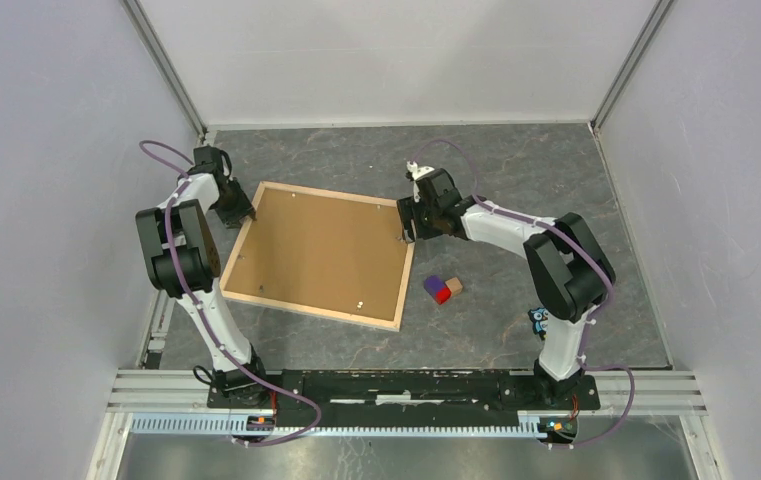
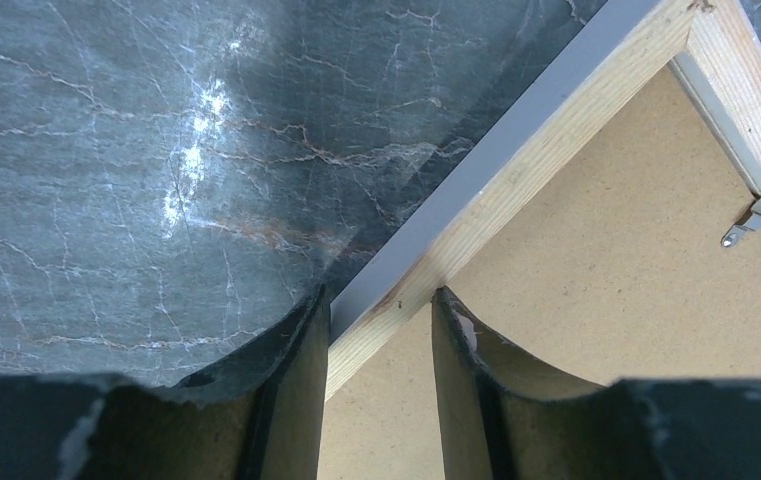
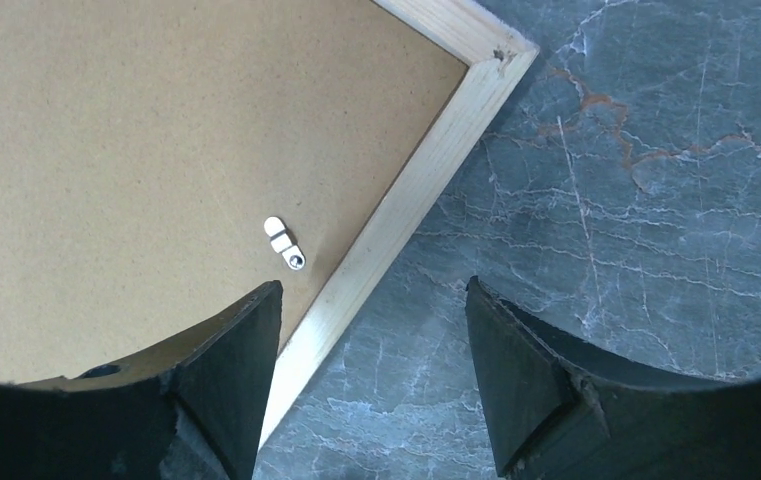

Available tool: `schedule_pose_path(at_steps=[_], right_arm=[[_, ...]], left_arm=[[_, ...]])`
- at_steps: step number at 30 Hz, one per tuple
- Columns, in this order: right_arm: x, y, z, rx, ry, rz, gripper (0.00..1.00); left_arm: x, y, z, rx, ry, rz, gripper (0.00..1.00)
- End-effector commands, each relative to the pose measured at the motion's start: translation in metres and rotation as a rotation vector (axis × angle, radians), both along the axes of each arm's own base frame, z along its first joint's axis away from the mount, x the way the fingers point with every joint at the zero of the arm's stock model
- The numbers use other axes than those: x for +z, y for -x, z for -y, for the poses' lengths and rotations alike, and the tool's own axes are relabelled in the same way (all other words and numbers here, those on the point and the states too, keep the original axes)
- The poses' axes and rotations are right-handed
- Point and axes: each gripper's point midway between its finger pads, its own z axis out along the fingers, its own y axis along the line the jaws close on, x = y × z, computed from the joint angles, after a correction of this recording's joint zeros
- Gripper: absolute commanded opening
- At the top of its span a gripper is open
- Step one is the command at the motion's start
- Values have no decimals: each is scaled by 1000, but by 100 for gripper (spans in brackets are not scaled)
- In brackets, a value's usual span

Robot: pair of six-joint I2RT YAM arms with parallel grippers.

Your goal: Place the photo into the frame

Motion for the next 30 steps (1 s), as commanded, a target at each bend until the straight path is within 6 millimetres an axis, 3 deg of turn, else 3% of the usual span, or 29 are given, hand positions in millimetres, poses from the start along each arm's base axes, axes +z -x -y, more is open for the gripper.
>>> schedule_pose_path(at_steps=[1, 10, 14, 24, 30], right_arm=[[12, -16, -6, -82, 32, 24, 73], [-3, -11, -22, -97, 109, -5, 73], [-10, -15, -19, -137, 158, 4, 73], [-24, -9, -9, -233, 201, -31, 65], [-31, 0, -14, -270, 175, -72, 55]], left_arm=[[-10, 1, 1, -2, -30, -36, 37], [-13, -1, 7, 13, -14, -45, 34], [-14, -2, 9, 26, 4, -47, 31], [-10, -1, 9, 41, -1, -41, 26], [-13, 1, 6, 52, -18, -52, 24]])
